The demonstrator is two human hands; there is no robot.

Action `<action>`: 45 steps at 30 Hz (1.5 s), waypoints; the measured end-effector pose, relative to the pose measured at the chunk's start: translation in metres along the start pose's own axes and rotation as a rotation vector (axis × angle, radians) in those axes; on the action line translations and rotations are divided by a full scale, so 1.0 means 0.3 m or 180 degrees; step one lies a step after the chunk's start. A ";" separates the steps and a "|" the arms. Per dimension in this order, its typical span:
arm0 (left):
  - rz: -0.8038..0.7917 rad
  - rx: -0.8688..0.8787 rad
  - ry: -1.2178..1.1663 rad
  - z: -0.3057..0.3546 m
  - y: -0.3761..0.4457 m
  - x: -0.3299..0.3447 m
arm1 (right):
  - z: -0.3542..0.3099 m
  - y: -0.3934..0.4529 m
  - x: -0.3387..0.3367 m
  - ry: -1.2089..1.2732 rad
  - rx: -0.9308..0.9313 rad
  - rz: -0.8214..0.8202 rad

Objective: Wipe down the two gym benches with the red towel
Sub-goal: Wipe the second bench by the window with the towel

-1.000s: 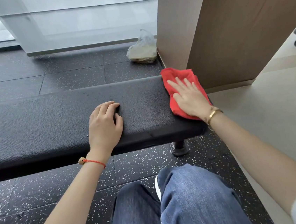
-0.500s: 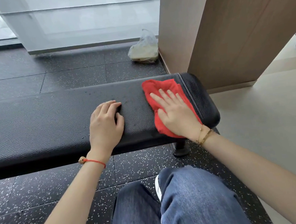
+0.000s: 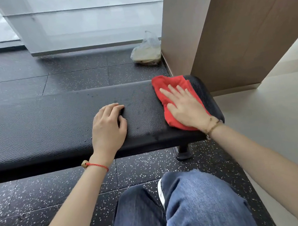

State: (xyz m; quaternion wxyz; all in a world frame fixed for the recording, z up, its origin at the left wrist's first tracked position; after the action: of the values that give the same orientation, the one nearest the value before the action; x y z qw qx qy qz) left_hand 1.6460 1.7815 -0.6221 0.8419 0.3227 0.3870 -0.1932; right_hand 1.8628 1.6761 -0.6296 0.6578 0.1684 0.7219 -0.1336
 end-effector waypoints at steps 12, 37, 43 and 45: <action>-0.0014 -0.0030 -0.0014 -0.002 0.001 0.000 | -0.114 -0.144 0.009 0.0159 -0.0538 0.0087; -0.0041 0.0032 0.0043 0.005 -0.002 0.010 | 0.170 -0.072 -0.008 0.0159 0.0563 0.0151; -0.0014 0.0018 0.0068 0.010 -0.002 0.013 | 0.098 -0.105 -0.007 0.0095 0.0215 0.0099; -0.0021 0.0012 0.0078 0.009 -0.002 0.016 | 0.066 -0.027 -0.007 0.0054 0.0198 0.0002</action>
State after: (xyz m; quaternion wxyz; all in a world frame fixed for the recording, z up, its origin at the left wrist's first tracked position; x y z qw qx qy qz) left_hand 1.6501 1.7789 -0.6246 0.8359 0.3254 0.3979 -0.1926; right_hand 1.8775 1.6603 -0.6298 0.6461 0.1901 0.7229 -0.1544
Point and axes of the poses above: each hand's wrist, its own y-axis towards the middle knuckle, its own x-axis out of the palm, z = x × y, the point moved 8 cm from there along y, towards the middle knuckle, and after that the axes turned 7 degrees about -y, right-handed, at the moved point
